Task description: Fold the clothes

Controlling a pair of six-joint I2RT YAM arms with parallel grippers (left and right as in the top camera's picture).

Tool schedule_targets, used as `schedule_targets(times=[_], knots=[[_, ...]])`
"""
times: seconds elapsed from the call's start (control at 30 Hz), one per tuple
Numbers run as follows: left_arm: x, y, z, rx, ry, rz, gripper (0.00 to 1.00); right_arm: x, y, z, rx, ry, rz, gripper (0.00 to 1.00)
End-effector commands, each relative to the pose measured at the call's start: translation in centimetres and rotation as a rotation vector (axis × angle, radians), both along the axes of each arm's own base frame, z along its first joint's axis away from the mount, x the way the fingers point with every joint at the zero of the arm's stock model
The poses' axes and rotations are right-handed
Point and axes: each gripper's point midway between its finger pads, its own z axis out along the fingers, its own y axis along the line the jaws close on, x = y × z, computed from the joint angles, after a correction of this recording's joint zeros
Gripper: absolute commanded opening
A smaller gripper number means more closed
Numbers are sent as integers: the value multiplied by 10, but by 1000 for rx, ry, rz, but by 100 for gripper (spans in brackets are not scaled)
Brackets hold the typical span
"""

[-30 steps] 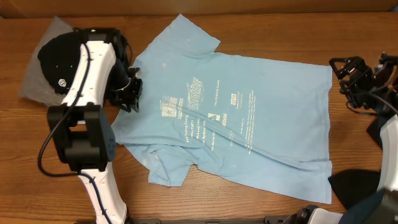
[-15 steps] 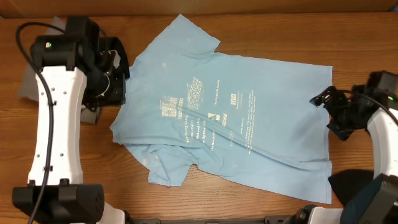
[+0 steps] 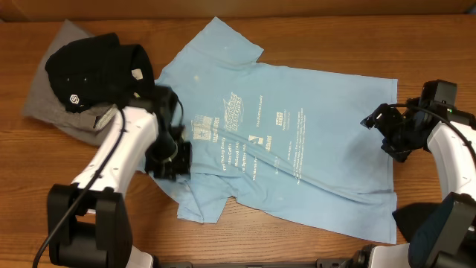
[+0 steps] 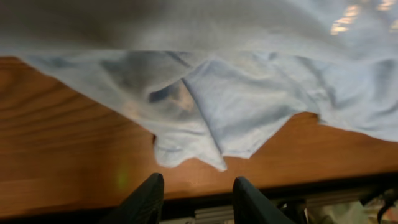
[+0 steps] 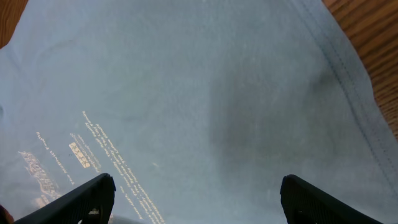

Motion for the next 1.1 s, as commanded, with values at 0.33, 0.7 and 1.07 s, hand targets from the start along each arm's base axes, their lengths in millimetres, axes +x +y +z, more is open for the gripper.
schedule_targets(times=[0.33,0.7,1.07], knots=[[-46,-14,-82,-87,30,197,17,0,0,-2,-8,5,3,89],[-77,44,-48,76,161,336,4,-3,0,-3,-9,15,3,89],[-69,73,-15,29,41,541,4,0,-3,-2,-23,8,0,89]])
